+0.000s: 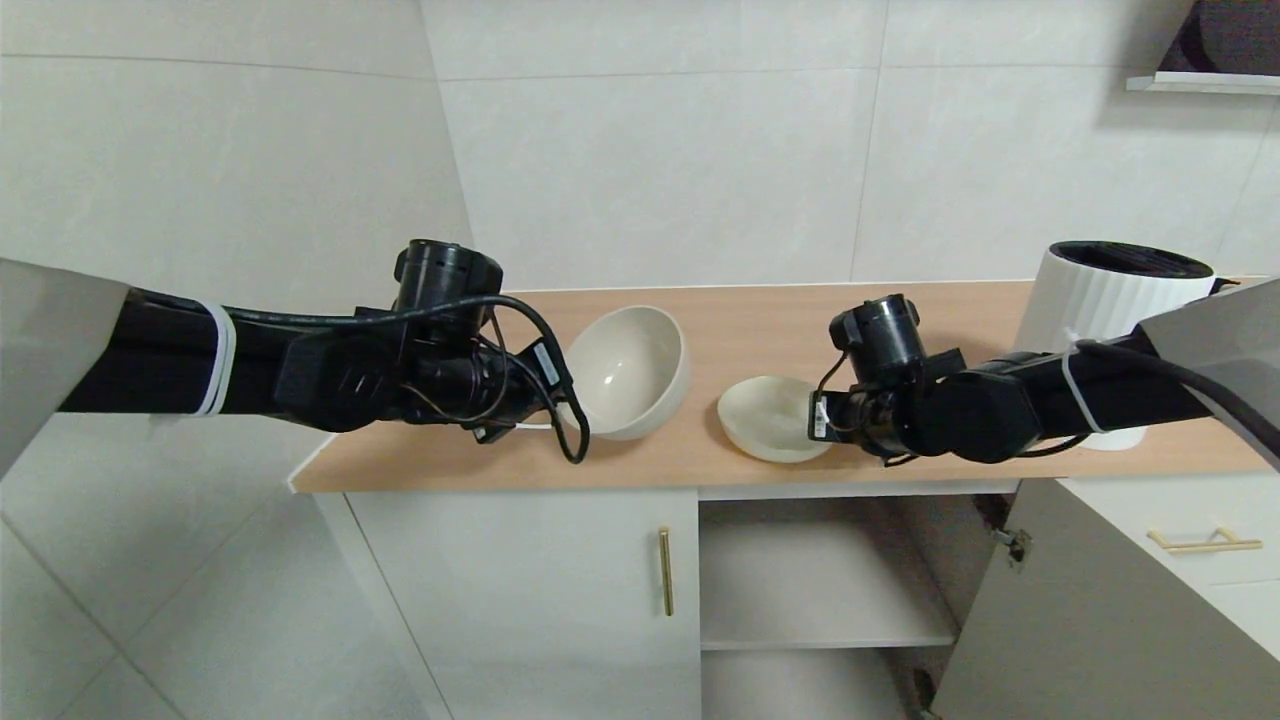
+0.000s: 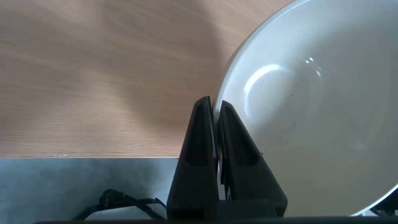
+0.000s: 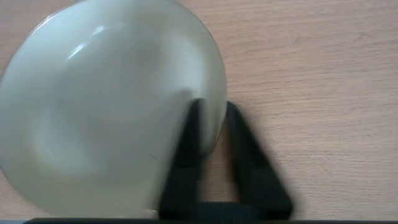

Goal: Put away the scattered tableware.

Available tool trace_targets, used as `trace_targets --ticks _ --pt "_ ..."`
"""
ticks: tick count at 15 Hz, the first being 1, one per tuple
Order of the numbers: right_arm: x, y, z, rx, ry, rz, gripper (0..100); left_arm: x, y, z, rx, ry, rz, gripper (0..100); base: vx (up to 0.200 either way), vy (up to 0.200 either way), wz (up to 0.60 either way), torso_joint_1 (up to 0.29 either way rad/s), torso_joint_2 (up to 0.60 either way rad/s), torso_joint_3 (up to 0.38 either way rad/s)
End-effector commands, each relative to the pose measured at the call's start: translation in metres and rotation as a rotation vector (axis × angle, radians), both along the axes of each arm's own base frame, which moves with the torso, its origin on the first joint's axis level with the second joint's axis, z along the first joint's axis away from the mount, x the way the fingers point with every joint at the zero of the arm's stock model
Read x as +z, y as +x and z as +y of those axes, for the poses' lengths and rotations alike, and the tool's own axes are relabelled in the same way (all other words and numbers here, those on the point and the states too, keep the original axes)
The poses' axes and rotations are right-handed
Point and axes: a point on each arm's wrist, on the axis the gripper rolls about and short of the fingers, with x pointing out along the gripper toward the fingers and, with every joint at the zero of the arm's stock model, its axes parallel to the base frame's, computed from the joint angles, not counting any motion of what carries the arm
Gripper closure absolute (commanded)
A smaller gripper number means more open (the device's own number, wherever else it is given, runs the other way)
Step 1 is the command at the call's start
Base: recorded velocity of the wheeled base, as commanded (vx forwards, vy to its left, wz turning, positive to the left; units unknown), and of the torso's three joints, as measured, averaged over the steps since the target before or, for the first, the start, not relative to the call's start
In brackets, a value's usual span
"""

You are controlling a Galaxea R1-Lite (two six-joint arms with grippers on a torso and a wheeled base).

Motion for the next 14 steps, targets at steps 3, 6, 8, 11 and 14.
trace_targets --ticks 3,6,8,11,14 --pt "0.007 -0.003 -0.001 0.002 0.008 -0.013 100 0.009 -0.006 0.004 -0.022 -0.025 -0.01 100 0.0 0.0 0.0 0.0 0.0 0.0" --pt "0.021 -0.009 -0.005 0.002 0.02 -0.034 100 0.011 -0.013 0.009 -0.049 -0.044 -0.003 100 0.0 0.0 0.0 0.0 0.0 0.0" --pt "0.041 -0.025 -0.015 0.018 0.034 -0.038 100 0.017 -0.023 0.015 -0.064 -0.015 -0.021 100 0.0 0.0 0.0 0.0 0.0 0.0" --pt "0.081 -0.071 -0.038 0.115 0.091 0.009 100 0.028 -0.047 0.026 -0.076 0.011 -0.048 100 0.0 0.0 0.0 0.0 0.0 0.0" --pt "0.089 -0.108 -0.059 0.153 0.095 0.034 100 0.041 -0.086 0.038 -0.082 0.003 -0.073 100 0.0 0.0 0.0 0.0 0.0 0.0"
